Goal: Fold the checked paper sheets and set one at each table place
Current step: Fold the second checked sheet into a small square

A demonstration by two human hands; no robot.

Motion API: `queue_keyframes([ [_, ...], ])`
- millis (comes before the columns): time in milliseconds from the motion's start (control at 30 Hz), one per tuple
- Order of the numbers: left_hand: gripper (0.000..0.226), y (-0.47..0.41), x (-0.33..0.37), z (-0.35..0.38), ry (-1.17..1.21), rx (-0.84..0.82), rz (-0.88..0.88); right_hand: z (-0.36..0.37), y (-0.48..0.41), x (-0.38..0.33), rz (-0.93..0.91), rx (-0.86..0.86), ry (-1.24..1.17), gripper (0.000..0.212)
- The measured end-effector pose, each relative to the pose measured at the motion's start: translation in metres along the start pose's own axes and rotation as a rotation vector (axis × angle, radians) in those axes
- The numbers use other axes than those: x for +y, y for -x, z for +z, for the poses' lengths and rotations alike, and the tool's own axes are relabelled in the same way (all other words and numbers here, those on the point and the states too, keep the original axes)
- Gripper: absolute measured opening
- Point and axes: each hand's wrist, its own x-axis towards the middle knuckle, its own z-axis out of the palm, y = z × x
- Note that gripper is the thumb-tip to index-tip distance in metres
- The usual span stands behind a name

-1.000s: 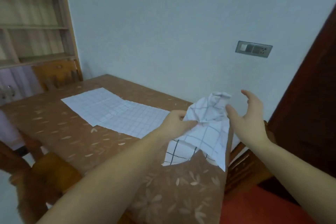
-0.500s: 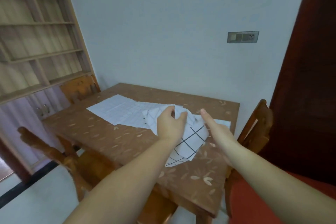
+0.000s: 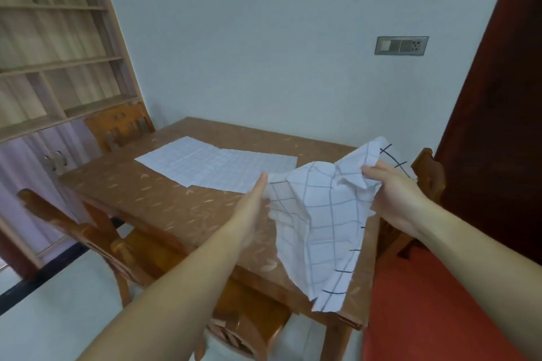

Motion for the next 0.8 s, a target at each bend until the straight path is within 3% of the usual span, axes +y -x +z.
queue_keyframes([
  [100,0.073,-0.005,0.001,0.0,0.03,-0.243,-0.09,-0.01,0.006,-0.003,0.049,-0.024,-0.108,0.025],
  [200,0.072,-0.01,-0.002,0.011,-0.113,-0.302,-0.096,-0.019,0.013,-0.003,0.115,0.018,-0.235,0.025],
  [333,0.09,-0.028,-0.022,0.014,-0.159,-0.466,-0.221,-0.029,0.019,-0.004,0.185,0.103,-0.249,0.036],
  [367,0.087,-0.034,-0.029,0.015,-0.134,-0.447,-0.225,-0.034,0.021,-0.001,0.199,0.129,-0.233,0.037],
  [500,0.037,-0.038,-0.029,0.027,0.188,-0.335,-0.092,-0.048,0.018,0.0,0.234,0.239,-0.17,0.033],
  [567,0.041,-0.04,-0.019,0.028,0.219,-0.279,0.008,-0.054,0.013,-0.002,0.191,0.321,-0.096,0.036],
  [633,0.05,-0.041,-0.007,0.029,0.185,-0.207,0.09,-0.066,0.009,0.001,0.172,0.314,-0.005,0.053],
  [700,0.057,-0.042,0.005,0.03,0.089,-0.158,0.169,-0.067,0.02,0.009,0.203,0.237,0.098,0.021],
  [800,0.045,-0.04,0.022,0.027,-0.038,-0.136,0.283,-0.078,0.033,0.025,0.219,0.272,0.189,0.025],
])
